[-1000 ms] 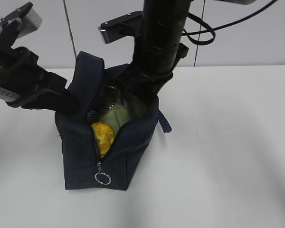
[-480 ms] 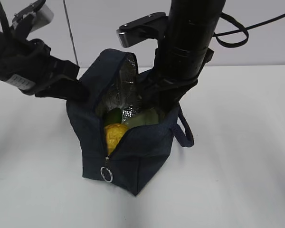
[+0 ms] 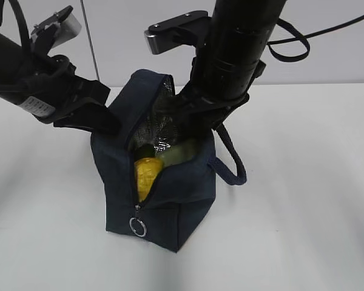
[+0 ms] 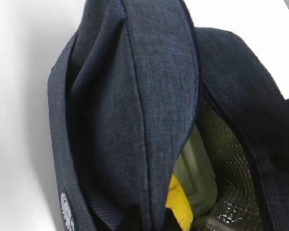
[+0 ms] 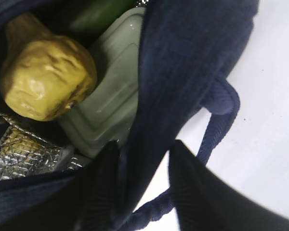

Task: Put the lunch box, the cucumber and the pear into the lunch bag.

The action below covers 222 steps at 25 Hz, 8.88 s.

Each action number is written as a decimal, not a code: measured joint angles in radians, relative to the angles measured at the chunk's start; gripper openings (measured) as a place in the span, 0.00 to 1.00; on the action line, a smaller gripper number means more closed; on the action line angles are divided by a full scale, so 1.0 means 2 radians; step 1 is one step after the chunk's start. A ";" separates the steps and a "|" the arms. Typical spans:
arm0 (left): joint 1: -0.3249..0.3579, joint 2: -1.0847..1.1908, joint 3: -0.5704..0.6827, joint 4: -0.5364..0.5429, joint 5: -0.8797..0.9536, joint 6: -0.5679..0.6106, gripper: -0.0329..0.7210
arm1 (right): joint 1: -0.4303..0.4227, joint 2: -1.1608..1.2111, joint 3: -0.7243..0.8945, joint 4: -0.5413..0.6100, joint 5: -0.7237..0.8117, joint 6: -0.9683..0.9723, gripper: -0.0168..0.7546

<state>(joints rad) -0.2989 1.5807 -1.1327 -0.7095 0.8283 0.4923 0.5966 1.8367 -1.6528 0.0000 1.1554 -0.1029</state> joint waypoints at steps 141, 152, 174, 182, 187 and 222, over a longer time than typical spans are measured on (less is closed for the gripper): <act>-0.001 -0.173 0.157 -0.026 -0.120 0.136 0.59 | 0.064 -0.282 0.548 0.897 -0.384 -0.934 0.29; -0.001 -0.173 0.157 -0.026 -0.120 0.136 0.59 | 0.064 -0.290 0.517 0.329 -0.463 -0.330 0.29; -0.001 -0.174 0.157 -0.026 -0.120 0.136 0.59 | 0.147 -0.219 0.679 -0.123 -0.897 0.092 0.31; -0.001 -0.174 0.157 -0.026 -0.120 0.136 0.58 | 0.147 -0.094 0.638 -0.130 -0.974 0.070 0.36; -0.001 -0.174 0.157 -0.026 -0.120 0.136 0.58 | 0.147 -0.050 0.602 -0.081 -0.975 0.045 0.37; -0.001 -0.174 0.157 -0.027 -0.121 0.136 0.58 | 0.147 0.012 0.509 0.048 -0.875 -0.040 0.37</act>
<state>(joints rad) -0.3009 1.2336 -0.8186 -0.7632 0.5860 0.7653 0.8913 1.8598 -0.6348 0.0961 -0.5946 -0.1832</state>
